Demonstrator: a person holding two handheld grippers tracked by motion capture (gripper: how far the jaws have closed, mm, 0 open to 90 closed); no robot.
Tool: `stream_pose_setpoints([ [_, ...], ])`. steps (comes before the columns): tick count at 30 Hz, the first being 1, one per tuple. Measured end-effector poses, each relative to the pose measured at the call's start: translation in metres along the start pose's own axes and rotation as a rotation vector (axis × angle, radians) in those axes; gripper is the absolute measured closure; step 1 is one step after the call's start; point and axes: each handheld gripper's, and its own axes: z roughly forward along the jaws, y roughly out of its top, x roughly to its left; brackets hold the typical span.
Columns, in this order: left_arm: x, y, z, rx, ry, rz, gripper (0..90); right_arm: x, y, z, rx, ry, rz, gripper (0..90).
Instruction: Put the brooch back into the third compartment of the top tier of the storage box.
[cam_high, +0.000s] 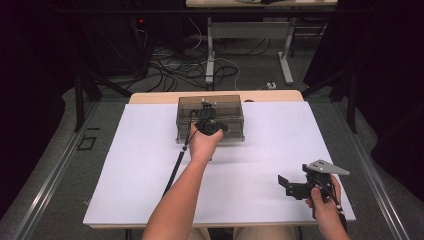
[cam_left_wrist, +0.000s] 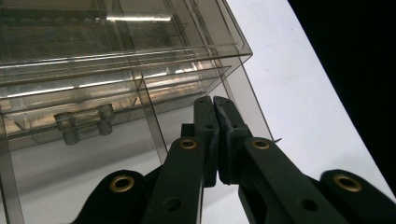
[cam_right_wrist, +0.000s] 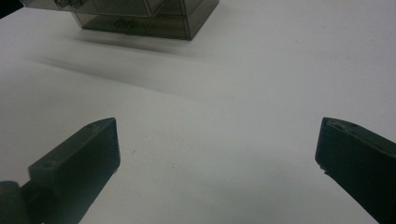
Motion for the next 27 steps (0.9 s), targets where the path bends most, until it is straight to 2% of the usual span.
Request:
stream_pose_setpoints([
  [12, 0.001, 0.000, -0.001, 0.003, 0.003, 0.005, 87.5, 0.000, 0.000, 0.000, 0.002, 0.003, -0.001, 0.0],
  [16, 0.001, 0.000, -0.001, 0.005, 0.000, 0.010, 85.0, 0.000, 0.000, 0.000, 0.003, 0.002, -0.001, 0.0],
  [27, 0.000, 0.001, -0.011, -0.034, -0.008, 0.026, 74.3, 0.000, 0.000, 0.000, 0.002, 0.003, -0.003, 0.0],
])
